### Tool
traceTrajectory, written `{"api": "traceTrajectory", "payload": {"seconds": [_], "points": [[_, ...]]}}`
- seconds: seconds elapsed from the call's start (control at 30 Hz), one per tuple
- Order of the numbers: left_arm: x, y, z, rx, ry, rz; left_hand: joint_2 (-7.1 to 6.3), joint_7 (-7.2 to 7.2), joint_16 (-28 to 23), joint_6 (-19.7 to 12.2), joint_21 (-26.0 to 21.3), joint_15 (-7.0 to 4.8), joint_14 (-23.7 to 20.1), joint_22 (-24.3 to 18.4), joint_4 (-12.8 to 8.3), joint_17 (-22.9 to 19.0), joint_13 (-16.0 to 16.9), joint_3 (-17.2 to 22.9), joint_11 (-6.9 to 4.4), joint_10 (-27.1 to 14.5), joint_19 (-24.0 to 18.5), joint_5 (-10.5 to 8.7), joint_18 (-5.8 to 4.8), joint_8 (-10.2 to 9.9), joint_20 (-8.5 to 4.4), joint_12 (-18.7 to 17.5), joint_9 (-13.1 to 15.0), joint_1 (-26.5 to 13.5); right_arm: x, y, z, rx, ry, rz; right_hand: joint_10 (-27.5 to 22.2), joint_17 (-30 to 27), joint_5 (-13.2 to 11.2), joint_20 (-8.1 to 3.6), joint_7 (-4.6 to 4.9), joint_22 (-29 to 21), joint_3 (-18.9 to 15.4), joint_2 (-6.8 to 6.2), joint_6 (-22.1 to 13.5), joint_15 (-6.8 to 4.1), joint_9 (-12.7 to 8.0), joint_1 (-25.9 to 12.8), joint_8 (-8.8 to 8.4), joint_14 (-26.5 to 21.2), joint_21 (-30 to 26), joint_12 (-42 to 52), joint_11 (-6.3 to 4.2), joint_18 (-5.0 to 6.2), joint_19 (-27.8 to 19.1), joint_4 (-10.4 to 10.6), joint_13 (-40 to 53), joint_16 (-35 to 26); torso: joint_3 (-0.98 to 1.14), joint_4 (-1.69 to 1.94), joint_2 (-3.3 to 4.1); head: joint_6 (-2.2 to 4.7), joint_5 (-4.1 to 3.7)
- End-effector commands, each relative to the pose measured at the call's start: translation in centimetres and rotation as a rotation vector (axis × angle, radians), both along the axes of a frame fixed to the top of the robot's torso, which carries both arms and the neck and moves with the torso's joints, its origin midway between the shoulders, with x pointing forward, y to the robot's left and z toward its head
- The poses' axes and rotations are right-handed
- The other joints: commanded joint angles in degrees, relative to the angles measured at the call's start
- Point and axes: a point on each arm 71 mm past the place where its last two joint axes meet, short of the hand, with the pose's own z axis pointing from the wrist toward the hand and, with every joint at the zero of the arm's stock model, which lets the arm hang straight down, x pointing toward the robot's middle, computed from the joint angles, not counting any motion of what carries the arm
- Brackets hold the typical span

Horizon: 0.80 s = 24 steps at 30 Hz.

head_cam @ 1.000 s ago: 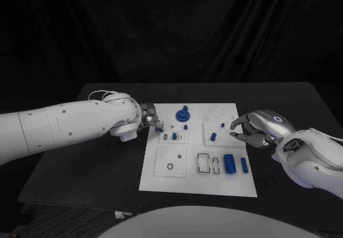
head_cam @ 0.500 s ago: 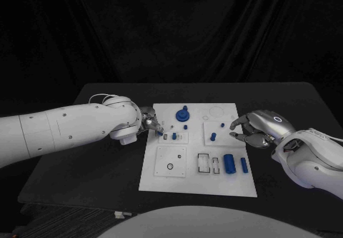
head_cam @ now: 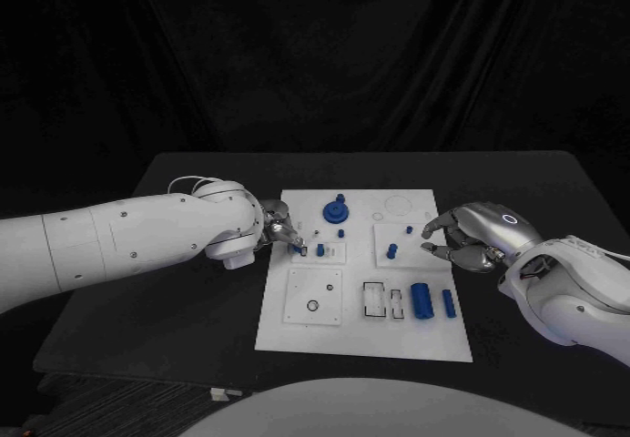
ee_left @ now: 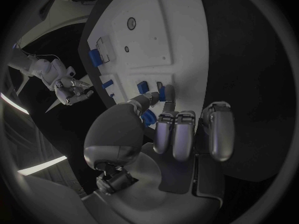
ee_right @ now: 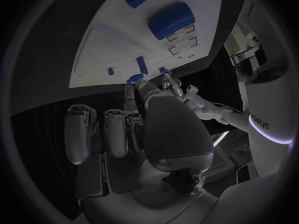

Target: Assemble the parts on the task board

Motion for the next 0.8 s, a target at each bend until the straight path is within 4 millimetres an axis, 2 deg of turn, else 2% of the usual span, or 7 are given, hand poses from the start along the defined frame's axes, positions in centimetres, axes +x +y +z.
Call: {"api": "traceTrajectory", "payload": {"seconds": [0.03,0.8], "points": [[-0.28,-0.31,-0.35,-0.011,0.011,-0.01,0.67,-0.43,0.15,-0.16,0.07,-0.54,5.95,11.61,-0.28,15.1,15.09,0.54,-0.38,6.09,0.29,-0.19,-0.86,0.38,-0.04,0.2,-0.05,0.2,-0.03,-0.06,-0.09,-0.002,0.001,-0.013,5.96,5.65,0.28,-0.2,0.14,12.68,0.18,-0.04,0.3,-0.32,-0.09,0.3,-0.36,4.38,-0.32,0.15,-0.3,0.91,2.81,0.11,14.99,-0.31,-0.02,0.04,0.03,-0.01,-0.22],[-0.61,-0.58,-0.62,-0.012,0.022,-0.02,0.86,-0.43,0.15,-0.15,-0.22,-0.56,5.95,11.5,-0.1,15.1,15.09,0.62,-0.38,6.09,0.11,-0.29,-0.78,0.45,-0.07,0.2,0.06,0.05,0.01,-0.02,-0.17,-0.004,0.004,-0.013,5.96,5.34,0.49,-0.18,0.13,12.6,0.24,-0.07,0.3,-0.3,-0.11,0.36,-0.38,4.32,-0.55,0.15,-0.3,0.97,2.71,0.06,14.99,-0.44,0.0,0.02,0.02,-0.01,-0.13]]}}
